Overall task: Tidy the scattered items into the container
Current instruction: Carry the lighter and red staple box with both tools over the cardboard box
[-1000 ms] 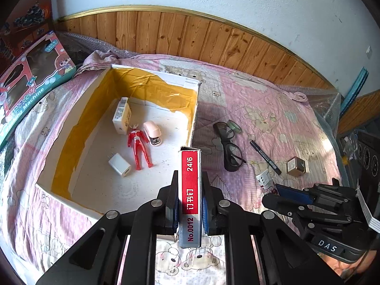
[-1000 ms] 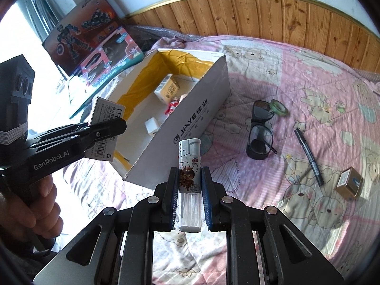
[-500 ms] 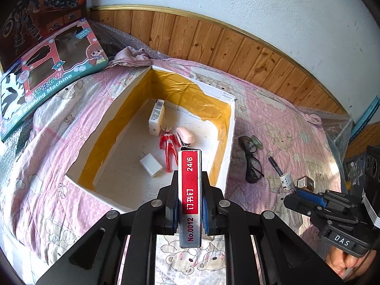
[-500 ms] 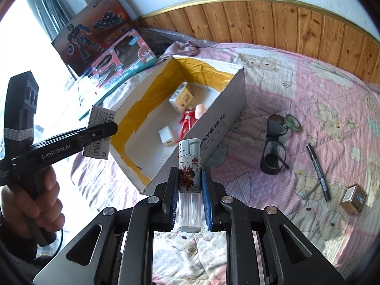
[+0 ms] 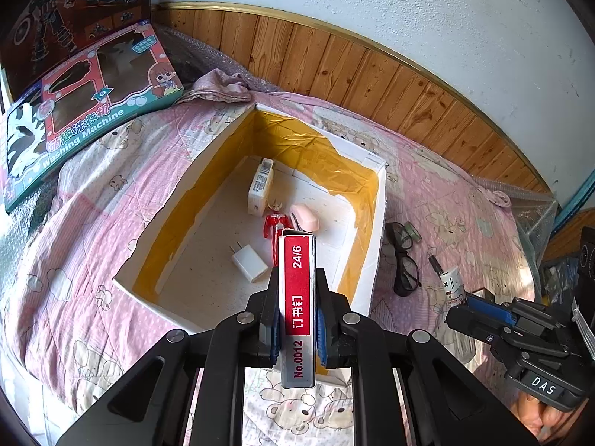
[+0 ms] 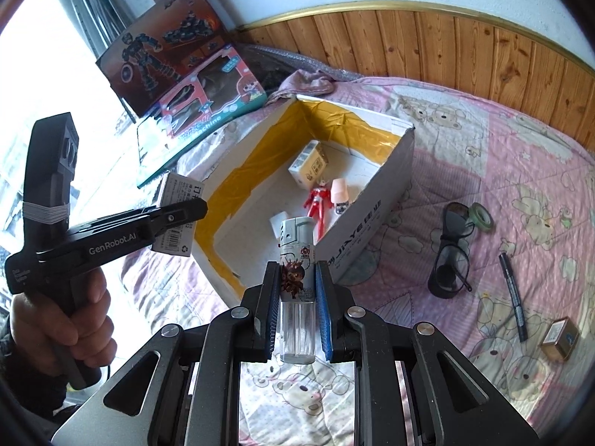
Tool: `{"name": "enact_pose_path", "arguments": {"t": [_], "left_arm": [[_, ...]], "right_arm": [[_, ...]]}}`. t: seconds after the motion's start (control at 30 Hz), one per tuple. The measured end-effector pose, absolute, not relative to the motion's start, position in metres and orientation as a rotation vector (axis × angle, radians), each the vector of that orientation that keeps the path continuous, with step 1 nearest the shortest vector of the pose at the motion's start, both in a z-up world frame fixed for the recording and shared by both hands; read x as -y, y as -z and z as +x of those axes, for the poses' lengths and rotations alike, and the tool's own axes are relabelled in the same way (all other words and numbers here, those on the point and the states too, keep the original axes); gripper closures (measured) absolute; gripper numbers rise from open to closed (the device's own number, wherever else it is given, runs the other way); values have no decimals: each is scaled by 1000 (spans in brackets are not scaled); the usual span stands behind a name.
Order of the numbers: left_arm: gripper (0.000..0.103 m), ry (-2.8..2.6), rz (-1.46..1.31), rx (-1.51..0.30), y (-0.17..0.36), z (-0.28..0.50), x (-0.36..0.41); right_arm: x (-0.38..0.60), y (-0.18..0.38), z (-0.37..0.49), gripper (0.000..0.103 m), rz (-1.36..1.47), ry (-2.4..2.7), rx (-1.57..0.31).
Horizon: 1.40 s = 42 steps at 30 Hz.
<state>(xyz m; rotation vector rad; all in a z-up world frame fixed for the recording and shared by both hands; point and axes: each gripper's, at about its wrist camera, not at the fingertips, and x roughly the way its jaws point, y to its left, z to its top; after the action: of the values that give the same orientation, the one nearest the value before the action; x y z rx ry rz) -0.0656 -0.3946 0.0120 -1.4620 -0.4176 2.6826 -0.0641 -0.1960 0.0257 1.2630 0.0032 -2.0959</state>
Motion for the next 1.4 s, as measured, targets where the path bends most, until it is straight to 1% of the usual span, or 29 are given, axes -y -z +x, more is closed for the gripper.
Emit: {"name": "enact_pose_path", "arguments": {"t": [0.53, 1.1, 1.4], "left_arm": [[88, -2700, -1522, 369, 3, -96, 406], [88, -2701, -1593, 317, 22, -109, 419], [88, -2678, -1630, 350, 31, -113, 432]], "right_arm": [[232, -19, -80, 84, 1255, 2025, -23], [262, -17, -86, 84, 1245, 1970, -48], [281, -7, -85, 84, 1263, 1918, -61]]}}
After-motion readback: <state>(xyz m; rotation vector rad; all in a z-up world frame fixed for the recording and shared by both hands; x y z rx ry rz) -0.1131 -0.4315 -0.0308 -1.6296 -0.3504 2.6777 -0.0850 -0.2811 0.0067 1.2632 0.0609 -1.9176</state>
